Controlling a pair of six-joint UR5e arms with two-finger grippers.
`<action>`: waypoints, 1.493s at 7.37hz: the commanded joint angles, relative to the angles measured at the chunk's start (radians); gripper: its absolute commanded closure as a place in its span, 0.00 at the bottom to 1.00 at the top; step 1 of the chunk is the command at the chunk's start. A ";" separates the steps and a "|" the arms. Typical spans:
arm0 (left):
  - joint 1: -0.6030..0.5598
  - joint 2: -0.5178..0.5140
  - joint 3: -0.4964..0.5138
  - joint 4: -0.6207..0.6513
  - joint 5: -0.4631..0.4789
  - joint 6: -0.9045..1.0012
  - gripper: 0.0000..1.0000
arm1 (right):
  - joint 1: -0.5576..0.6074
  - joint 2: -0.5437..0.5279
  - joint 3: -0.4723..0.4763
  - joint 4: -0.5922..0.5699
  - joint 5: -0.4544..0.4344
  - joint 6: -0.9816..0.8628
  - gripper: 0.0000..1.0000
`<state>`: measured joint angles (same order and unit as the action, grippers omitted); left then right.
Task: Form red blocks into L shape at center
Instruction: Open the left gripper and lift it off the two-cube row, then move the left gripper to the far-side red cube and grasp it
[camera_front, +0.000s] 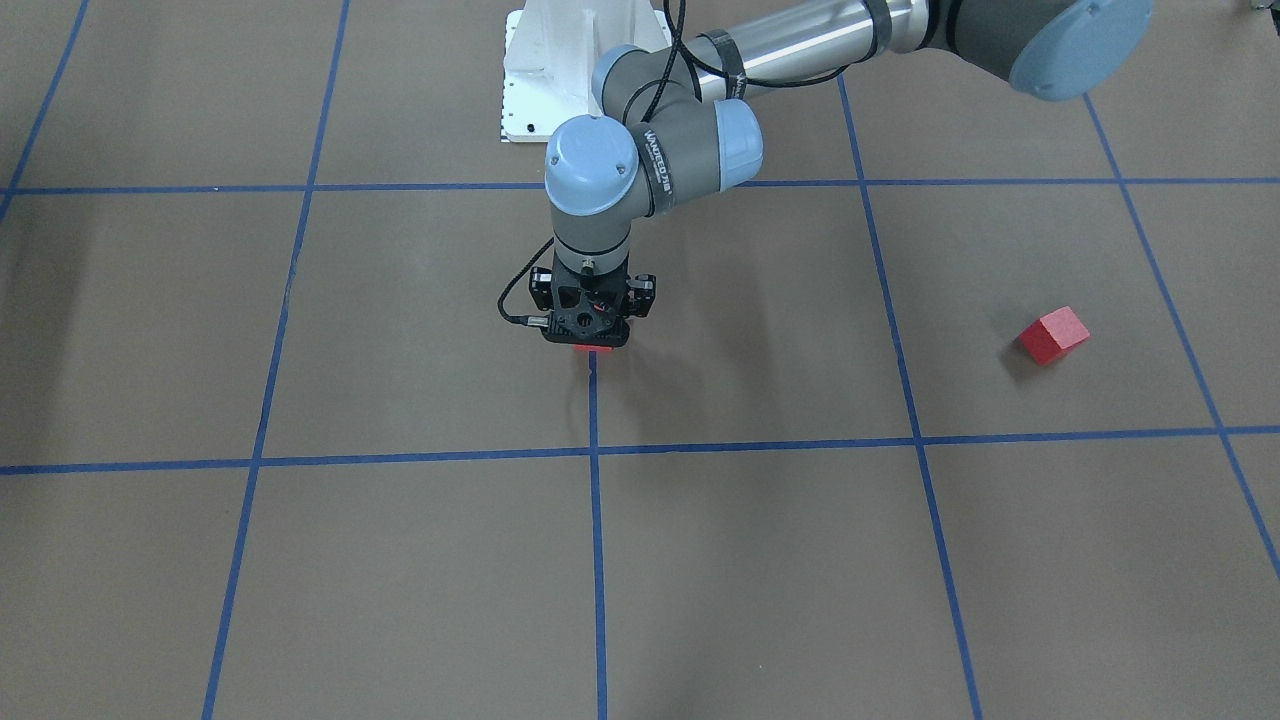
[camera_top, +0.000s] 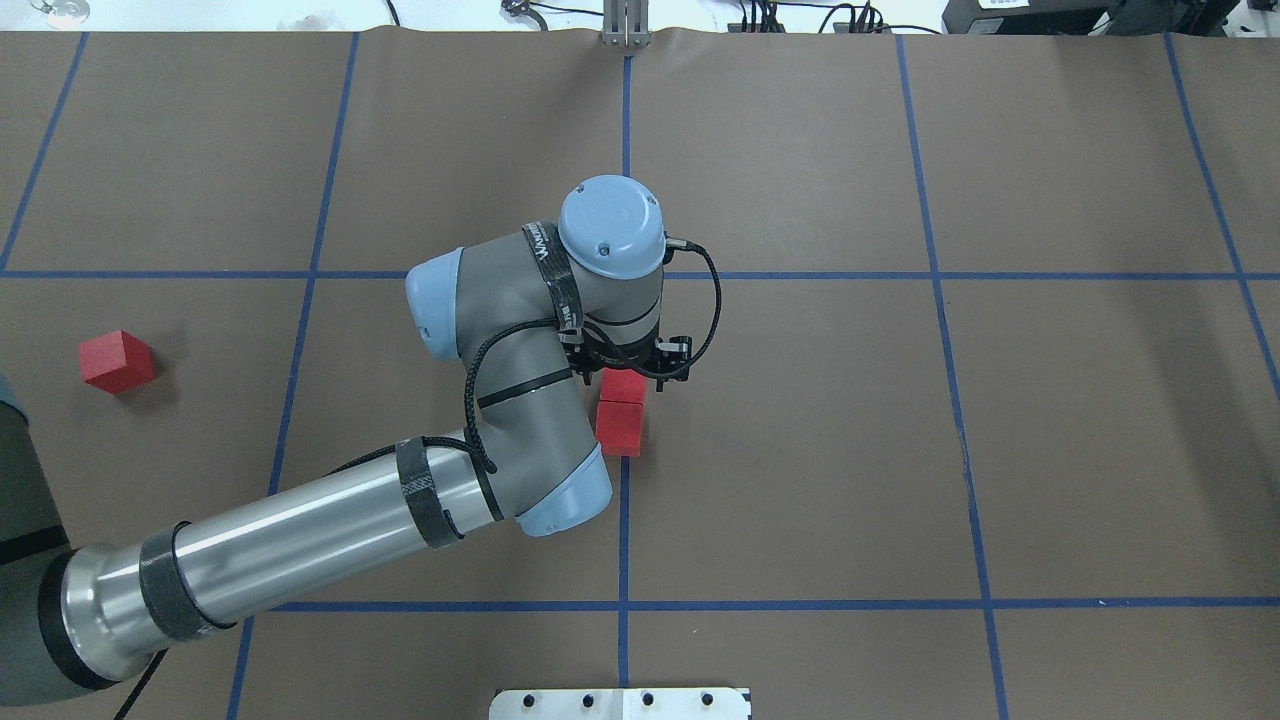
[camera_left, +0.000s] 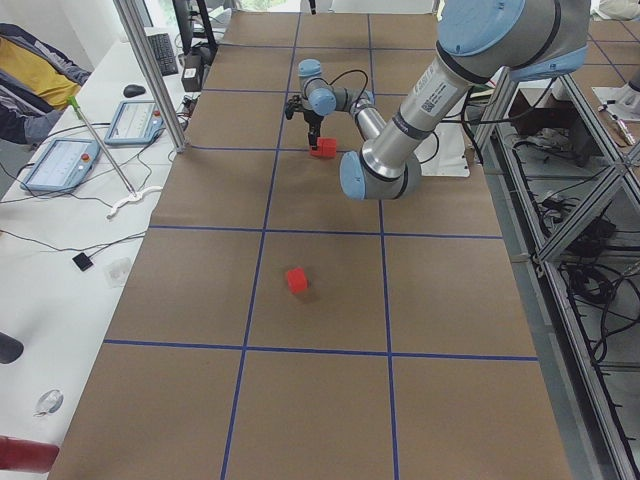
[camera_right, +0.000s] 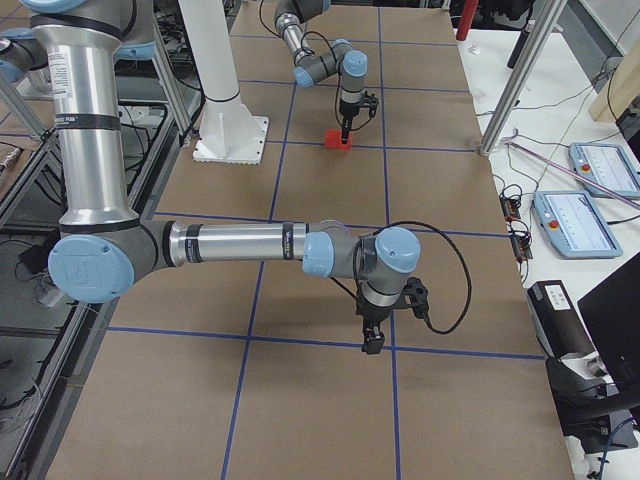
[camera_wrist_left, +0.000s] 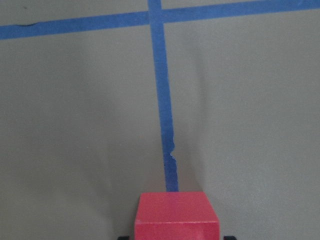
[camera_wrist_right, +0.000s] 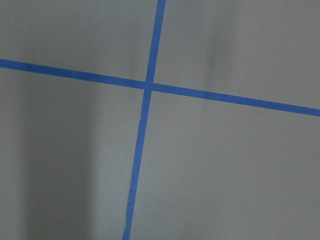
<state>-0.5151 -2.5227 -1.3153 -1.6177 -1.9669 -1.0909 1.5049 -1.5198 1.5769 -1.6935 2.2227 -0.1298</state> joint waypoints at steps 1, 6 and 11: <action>-0.032 0.001 -0.060 0.024 -0.006 0.046 0.00 | 0.000 0.001 0.000 0.000 0.000 0.001 0.01; -0.230 0.512 -0.505 0.095 -0.064 0.721 0.00 | 0.000 0.003 -0.001 -0.002 0.000 0.001 0.01; -0.528 0.945 -0.493 -0.155 -0.239 1.411 0.01 | -0.002 0.009 -0.011 0.000 0.002 0.001 0.01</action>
<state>-1.0122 -1.6521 -1.8166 -1.7210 -2.1821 0.2185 1.5044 -1.5149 1.5692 -1.6937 2.2241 -0.1288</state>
